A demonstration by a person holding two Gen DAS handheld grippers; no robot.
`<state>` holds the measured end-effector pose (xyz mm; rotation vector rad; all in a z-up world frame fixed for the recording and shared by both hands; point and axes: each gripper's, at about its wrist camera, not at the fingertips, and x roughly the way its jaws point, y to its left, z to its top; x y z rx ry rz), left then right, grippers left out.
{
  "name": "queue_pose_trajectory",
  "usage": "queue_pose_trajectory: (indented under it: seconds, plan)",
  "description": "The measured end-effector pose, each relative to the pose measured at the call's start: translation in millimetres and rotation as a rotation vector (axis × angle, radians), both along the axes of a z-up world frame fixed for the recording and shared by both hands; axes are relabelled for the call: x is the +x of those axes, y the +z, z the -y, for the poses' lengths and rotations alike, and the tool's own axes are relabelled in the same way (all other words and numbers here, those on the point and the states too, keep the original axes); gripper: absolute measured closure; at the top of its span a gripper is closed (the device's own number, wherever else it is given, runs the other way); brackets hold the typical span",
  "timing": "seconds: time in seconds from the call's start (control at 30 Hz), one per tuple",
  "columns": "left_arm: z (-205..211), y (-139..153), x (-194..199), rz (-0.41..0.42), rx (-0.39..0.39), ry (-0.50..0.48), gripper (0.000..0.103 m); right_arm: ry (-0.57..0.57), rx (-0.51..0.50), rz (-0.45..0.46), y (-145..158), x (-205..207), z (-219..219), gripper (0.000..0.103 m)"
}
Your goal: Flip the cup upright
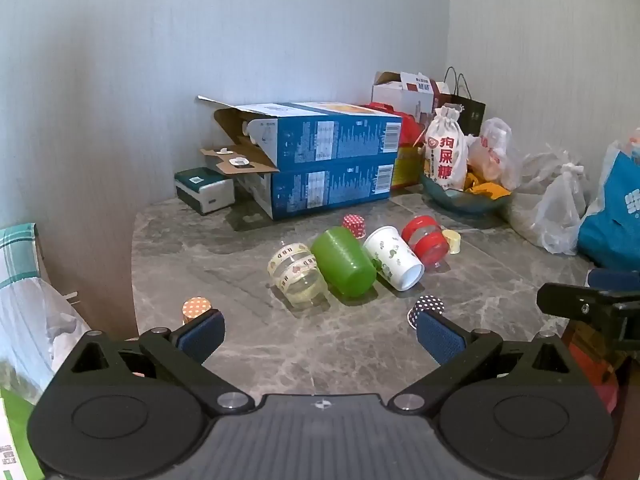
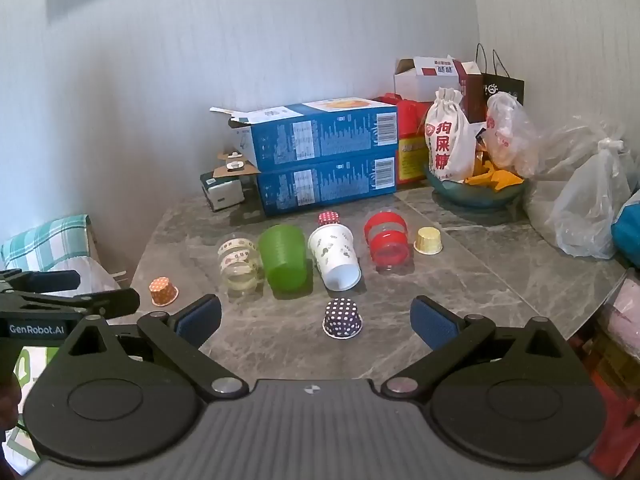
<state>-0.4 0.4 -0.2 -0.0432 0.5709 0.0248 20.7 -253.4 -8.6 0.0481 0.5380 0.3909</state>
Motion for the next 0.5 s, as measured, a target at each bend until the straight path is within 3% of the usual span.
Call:
queue_pose_trajectory:
  seconds: [0.5]
  plan:
    - [26,-14,3,-0.019,-0.005,-0.03,0.0,0.01,0.007,-0.023,-2,5,8,0.001]
